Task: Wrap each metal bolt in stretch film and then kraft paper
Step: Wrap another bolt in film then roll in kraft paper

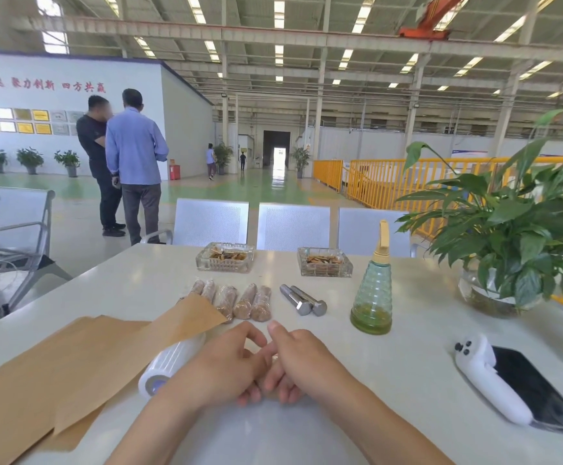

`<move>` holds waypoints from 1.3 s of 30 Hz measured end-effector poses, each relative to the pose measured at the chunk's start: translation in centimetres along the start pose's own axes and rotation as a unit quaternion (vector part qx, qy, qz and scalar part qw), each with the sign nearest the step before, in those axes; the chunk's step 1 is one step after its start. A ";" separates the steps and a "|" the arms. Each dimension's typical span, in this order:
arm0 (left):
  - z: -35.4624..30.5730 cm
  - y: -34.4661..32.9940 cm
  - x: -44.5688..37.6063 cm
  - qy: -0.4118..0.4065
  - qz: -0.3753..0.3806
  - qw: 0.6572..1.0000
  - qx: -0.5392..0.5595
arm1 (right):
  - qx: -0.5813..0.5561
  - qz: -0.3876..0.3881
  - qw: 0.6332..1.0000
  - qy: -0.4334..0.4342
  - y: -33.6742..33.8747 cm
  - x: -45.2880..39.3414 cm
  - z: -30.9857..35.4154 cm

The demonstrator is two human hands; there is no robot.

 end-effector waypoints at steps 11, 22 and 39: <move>0.7 -1.0 -0.3 0.007 -0.048 0.997 -0.067 | 0.081 0.012 0.996 0.023 0.4 0.0 0.4; 1.4 -1.1 -0.7 0.024 -0.070 0.996 -0.052 | 0.323 -0.200 0.888 0.261 1.4 2.8 -2.0; -0.3 7.1 3.8 0.101 -0.145 0.898 -0.402 | 0.351 -0.217 0.862 0.294 0.3 2.6 -3.2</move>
Point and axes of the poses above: each hand's wrist, its own x-axis away from the middle knuckle, its own y-axis out of the back of the hand, z = x × y, the point moved 2 cm from there along -x, towards the middle knuckle, and after that the axes turned 12 degrees about -y, right-handed, at the moved point
